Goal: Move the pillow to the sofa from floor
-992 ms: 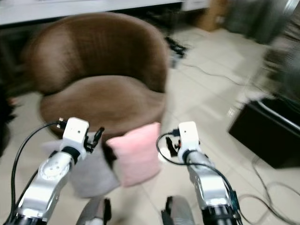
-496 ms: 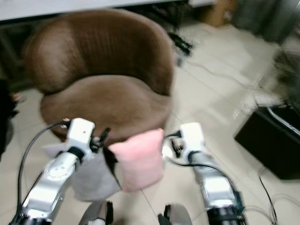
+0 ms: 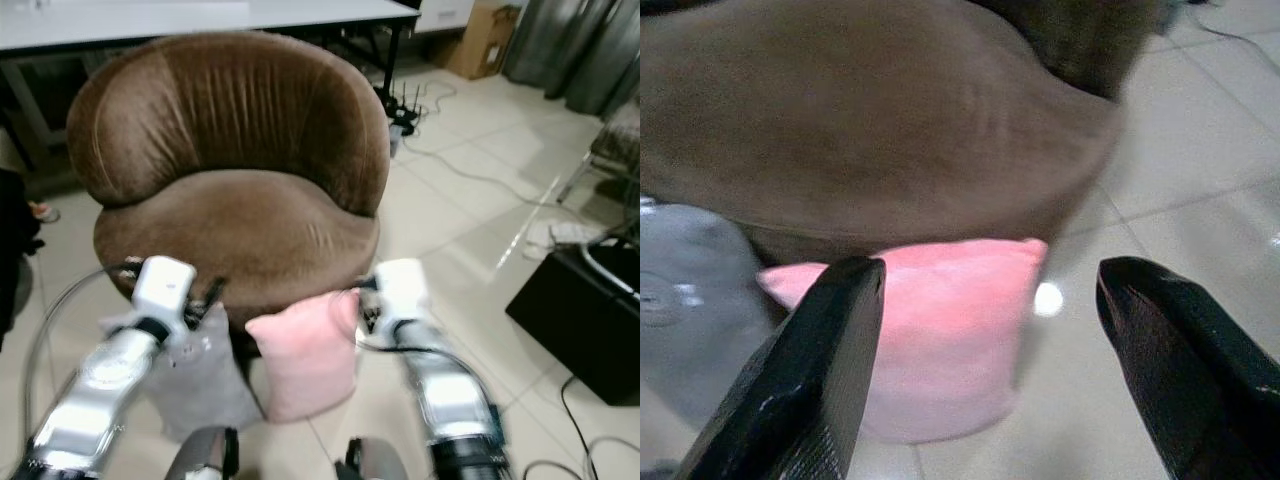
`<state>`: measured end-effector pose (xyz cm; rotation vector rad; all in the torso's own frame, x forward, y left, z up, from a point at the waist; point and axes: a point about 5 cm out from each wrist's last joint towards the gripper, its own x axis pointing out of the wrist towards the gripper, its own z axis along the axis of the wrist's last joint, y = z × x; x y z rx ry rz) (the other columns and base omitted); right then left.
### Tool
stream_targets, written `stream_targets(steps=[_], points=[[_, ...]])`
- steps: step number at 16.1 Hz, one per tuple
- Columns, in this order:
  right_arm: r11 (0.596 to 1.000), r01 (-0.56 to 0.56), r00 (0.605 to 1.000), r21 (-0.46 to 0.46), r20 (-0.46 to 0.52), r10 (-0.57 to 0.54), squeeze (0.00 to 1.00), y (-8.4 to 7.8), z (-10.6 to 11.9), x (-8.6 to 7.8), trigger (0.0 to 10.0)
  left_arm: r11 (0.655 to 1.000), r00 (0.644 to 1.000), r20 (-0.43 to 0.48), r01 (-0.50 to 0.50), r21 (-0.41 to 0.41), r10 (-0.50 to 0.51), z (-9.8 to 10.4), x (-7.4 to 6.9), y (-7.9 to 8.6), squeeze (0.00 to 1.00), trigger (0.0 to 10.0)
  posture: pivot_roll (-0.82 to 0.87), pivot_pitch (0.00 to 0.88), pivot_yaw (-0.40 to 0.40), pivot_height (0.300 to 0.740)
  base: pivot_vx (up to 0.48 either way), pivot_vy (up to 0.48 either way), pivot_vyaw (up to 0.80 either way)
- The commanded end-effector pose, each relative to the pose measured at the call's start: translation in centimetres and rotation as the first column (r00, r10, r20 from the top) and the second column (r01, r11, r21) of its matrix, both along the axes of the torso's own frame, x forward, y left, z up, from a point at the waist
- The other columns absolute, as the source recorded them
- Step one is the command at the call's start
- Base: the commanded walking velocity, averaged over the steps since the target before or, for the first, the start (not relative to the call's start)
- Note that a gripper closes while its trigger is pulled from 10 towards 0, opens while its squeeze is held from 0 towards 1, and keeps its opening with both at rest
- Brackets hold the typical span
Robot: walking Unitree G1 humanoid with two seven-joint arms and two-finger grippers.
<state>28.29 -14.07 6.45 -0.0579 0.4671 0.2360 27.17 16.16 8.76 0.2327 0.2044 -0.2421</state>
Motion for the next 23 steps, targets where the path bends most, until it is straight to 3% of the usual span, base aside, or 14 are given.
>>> stream_targets(steps=[1,6,8,18,23], points=[[0.999,0.037,0.999,-0.024,0.011,-0.037,0.00,-1.3,0.3,0.2,10.0,1.000,1.000,0.007,0.028,-0.011,-0.028,0.2,0.1,-0.9,0.00,10.0,0.06,0.000,-0.005,0.635,0.311,0.000,0.00],[0.998,0.058,0.998,-0.015,0.007,-0.058,0.00,-1.6,0.3,-0.1,10.0,0.999,0.999,-0.001,0.041,-0.015,-0.041,0.1,0.1,-1.1,0.00,10.0,0.05,0.000,0.017,0.635,0.316,0.000,0.00],[0.998,0.054,0.999,-0.026,0.006,-0.054,0.00,-1.8,0.3,-0.2,10.0,0.999,0.999,-0.003,0.040,-0.020,-0.040,0.0,0.2,-1.3,0.00,10.0,0.04,0.000,0.007,0.635,0.315,0.000,-0.79],[0.999,0.037,0.998,-0.033,0.042,-0.035,0.00,-1.5,1.4,1.0,10.0,0.998,0.999,0.018,0.052,-0.021,-0.051,0.6,0.8,-1.7,0.00,10.0,0.03,0.000,0.006,0.635,0.315,0.000,-0.12],[0.999,0.032,0.999,-0.032,0.041,-0.031,0.00,-1.3,1.3,1.1,10.0,1.000,1.000,0.008,0.028,0.005,-0.028,0.4,1.1,-1.4,0.00,10.0,0.02,0.000,0.005,0.635,0.000,0.000,0.00]])
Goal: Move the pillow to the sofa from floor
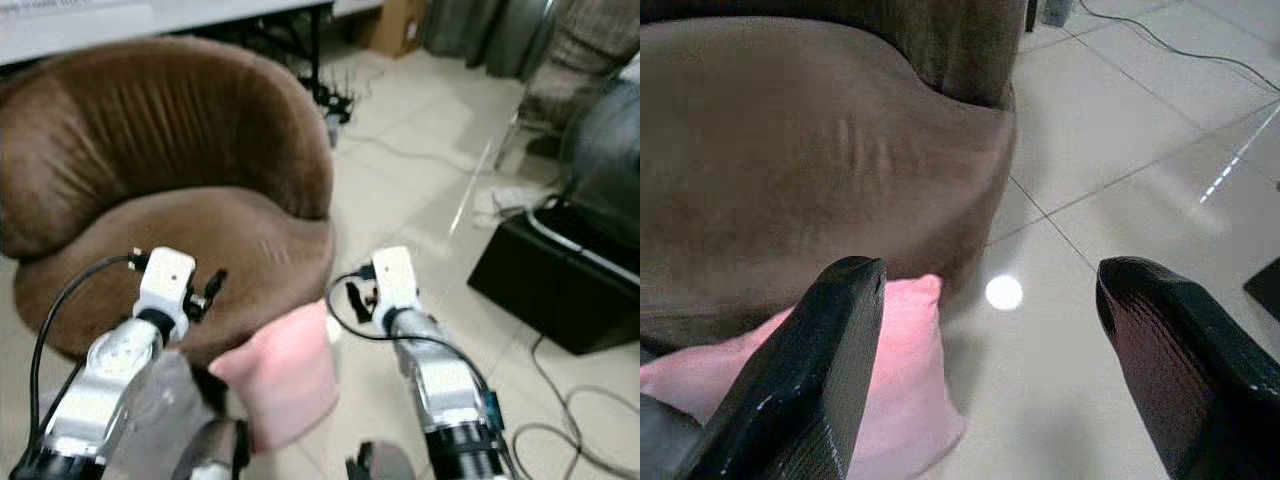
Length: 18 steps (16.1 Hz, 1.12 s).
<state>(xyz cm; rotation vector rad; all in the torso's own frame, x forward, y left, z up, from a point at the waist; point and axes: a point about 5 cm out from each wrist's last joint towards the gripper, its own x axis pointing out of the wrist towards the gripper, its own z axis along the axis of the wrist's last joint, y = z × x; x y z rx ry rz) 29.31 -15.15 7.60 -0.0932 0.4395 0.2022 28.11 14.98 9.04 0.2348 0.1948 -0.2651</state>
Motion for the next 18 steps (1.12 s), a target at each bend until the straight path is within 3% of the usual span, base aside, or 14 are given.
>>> stream_targets(steps=[1,12,16,18], points=[[1.000,0.007,1.000,0.005,0.008,-0.007,0.00,-0.28,0.18,0.13,10.0,1.000,1.000,0.001,0.004,0.006,-0.004,0.13,0.21,-0.27,0.00,10.0,0.02,0.000,0.005,0.635,0.000,0.000,0.00],[1.000,-0.004,1.000,-0.001,0.005,0.004,0.00,-0.27,0.26,0.24,10.0,1.000,1.000,-0.004,-0.017,0.017,0.017,-0.03,0.34,-0.16,0.00,10.0,0.02,0.000,0.008,0.635,0.000,0.000,0.00],[1.000,0.019,1.000,0.012,-0.018,-0.019,0.00,-0.10,-0.34,-0.18,10.0,0.997,0.999,-0.033,-0.003,0.081,0.006,-0.32,0.65,0.38,0.00,10.0,0.03,0.000,0.027,0.635,0.000,0.000,0.00],[1.000,0.008,0.999,0.008,-0.036,-0.008,0.00,-0.09,-0.64,-0.30,10.0,0.995,0.999,-0.045,0.004,0.103,0.000,-0.67,0.45,0.32,0.00,10.0,0.07,0.000,-0.006,0.635,0.000,0.000,0.00]])
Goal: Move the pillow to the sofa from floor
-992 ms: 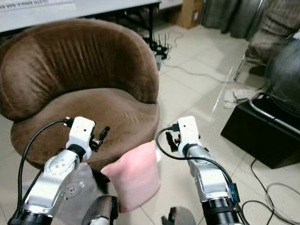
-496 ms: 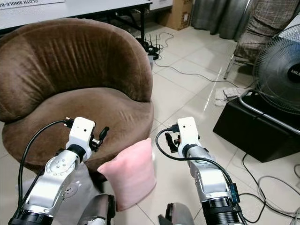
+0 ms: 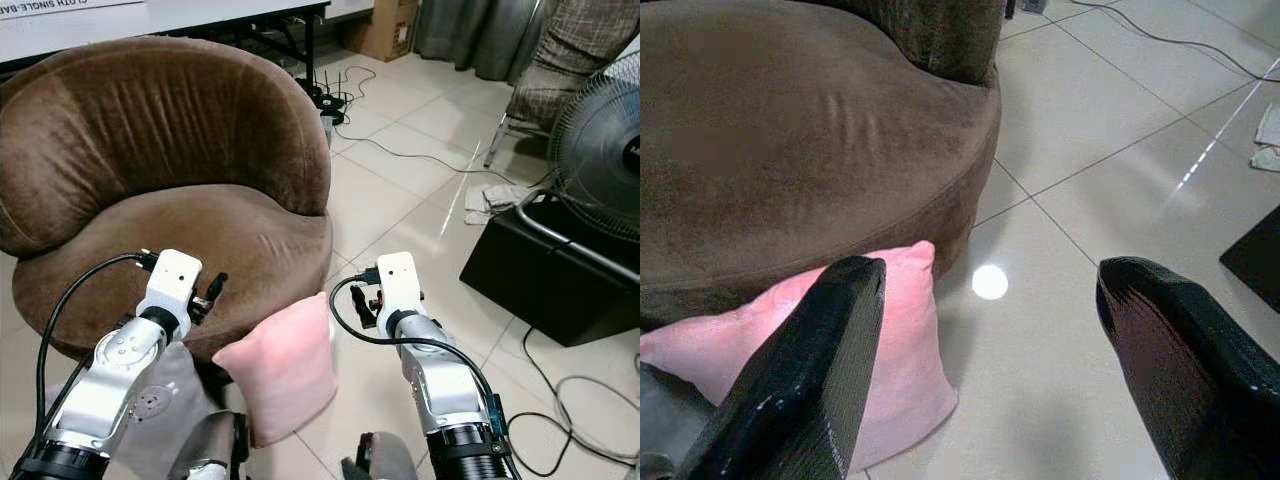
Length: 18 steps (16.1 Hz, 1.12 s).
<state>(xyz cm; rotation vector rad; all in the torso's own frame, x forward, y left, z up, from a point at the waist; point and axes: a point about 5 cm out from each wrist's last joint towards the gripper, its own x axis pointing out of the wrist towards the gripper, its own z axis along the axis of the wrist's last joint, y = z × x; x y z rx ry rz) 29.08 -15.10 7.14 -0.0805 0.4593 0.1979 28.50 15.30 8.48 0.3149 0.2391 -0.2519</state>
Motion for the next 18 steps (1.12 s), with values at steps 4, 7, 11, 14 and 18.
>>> stream_targets(steps=[4,7,11,14,18], points=[[0.999,-0.032,0.999,0.003,-0.032,0.032,0.00,0.44,-0.50,0.03,10.0,0.999,0.999,-0.036,0.009,0.039,-0.008,-0.62,-0.38,0.31,0.00,10.0,0.10,0.000,-0.028,0.606,0.000,0.000,0.00],[0.999,-0.042,0.999,0.003,-0.035,0.042,0.00,0.64,-0.53,0.14,10.0,0.999,0.999,-0.035,0.005,0.043,-0.003,-0.58,-0.59,0.37,0.00,10.0,0.11,0.000,-0.033,0.581,0.000,0.000,0.00],[0.999,-0.035,0.999,0.005,-0.035,0.035,0.00,0.56,-0.71,-0.05,10.0,0.999,0.999,-0.042,0.006,0.046,-0.004,-0.71,-0.82,0.44,0.00,10.0,0.10,0.000,-0.023,0.542,0.000,0.000,0.00],[1.000,-0.025,0.999,0.004,-0.029,0.025,0.00,0.36,-0.66,-0.34,10.0,0.999,0.999,-0.040,0.006,0.032,-0.004,-0.67,-0.67,0.36,0.00,10.0,0.09,0.000,-0.013,0.542,0.000,0.000,0.00],[1.000,-0.025,0.999,0.003,-0.030,0.025,0.00,0.28,-0.67,-0.39,10.0,1.000,0.999,-0.044,-0.016,-0.008,0.016,-0.75,0.14,0.78,0.06,10.0,0.09,0.000,-0.017,0.542,0.000,0.000,0.00]])
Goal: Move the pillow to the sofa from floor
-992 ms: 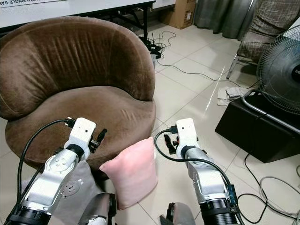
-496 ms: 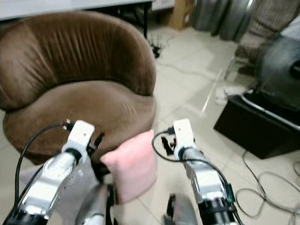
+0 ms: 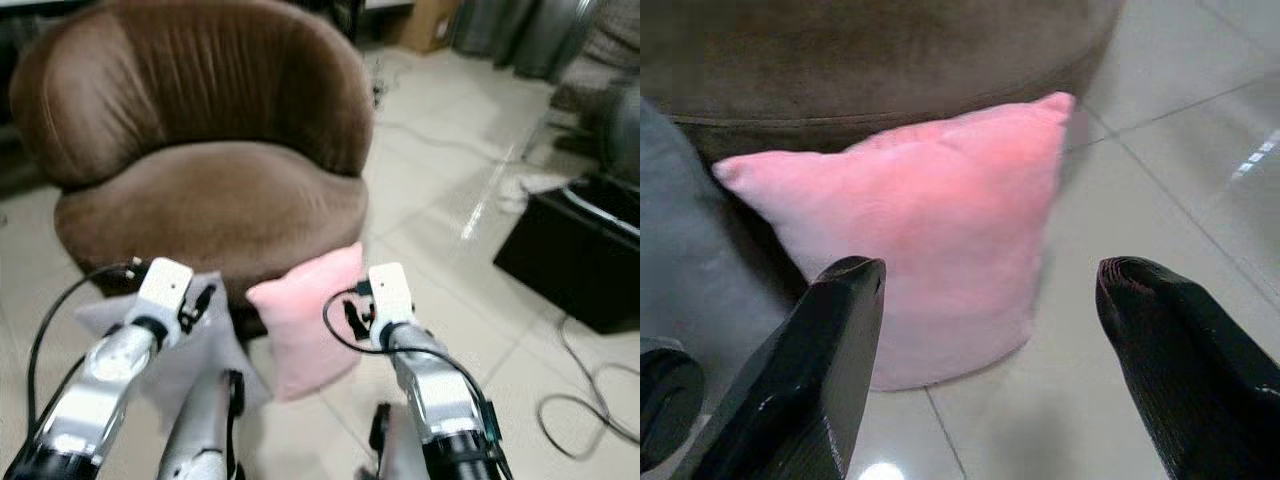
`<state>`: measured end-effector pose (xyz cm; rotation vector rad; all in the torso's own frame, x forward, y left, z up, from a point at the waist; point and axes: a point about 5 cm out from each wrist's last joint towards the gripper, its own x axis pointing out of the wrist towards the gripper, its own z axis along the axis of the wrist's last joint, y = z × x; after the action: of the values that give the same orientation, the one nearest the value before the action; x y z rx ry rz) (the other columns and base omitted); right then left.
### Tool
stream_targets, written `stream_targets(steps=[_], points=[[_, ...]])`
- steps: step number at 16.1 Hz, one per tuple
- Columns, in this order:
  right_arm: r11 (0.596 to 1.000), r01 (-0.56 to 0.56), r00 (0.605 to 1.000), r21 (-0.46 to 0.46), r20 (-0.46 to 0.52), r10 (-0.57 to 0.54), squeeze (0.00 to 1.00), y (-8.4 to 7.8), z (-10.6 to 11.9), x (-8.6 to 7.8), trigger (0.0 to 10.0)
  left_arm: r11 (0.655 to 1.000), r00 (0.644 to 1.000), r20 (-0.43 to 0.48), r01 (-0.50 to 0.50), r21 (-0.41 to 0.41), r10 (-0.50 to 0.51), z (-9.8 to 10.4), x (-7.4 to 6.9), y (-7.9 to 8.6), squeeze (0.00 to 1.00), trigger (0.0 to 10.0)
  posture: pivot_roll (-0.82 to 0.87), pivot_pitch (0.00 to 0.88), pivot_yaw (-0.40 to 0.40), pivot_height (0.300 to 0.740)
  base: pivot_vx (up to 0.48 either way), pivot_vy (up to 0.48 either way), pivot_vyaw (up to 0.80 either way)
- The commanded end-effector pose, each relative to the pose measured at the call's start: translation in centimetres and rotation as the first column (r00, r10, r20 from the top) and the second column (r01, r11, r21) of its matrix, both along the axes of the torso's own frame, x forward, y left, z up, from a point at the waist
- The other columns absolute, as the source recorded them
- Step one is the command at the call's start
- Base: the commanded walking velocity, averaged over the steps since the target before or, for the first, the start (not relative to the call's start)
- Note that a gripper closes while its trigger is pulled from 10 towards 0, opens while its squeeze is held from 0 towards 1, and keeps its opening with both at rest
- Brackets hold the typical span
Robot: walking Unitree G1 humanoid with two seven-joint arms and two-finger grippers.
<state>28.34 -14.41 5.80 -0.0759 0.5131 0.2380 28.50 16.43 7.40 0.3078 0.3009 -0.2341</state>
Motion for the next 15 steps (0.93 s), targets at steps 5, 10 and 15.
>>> stream_targets(steps=[5,10,15], points=[[0.999,-0.025,0.999,-0.042,0.041,0.026,0.00,0.1,1.0,0.6,10.0,0.996,0.999,-0.033,0.039,-0.077,-0.042,-0.9,2.9,0.4,1.00,10.0,0.05,0.000,-0.006,0.542,0.000,0.000,0.00],[0.996,-0.047,0.998,-0.071,0.034,0.050,0.00,0.0,1.3,0.1,10.0,0.989,0.990,-0.125,-0.079,-0.121,0.064,-2.4,4.9,0.9,1.00,10.0,0.00,0.000,-0.024,0.542,0.000,0.000,0.00],[0.997,-0.046,0.998,-0.069,0.047,0.049,0.00,-1.4,3.1,-1.2,10.0,0.988,0.981,-0.142,-0.139,-0.072,0.128,-2.1,5.9,1.8,1.00,10.0,-0.09,0.082,-0.035,0.542,0.000,0.000,0.00]])
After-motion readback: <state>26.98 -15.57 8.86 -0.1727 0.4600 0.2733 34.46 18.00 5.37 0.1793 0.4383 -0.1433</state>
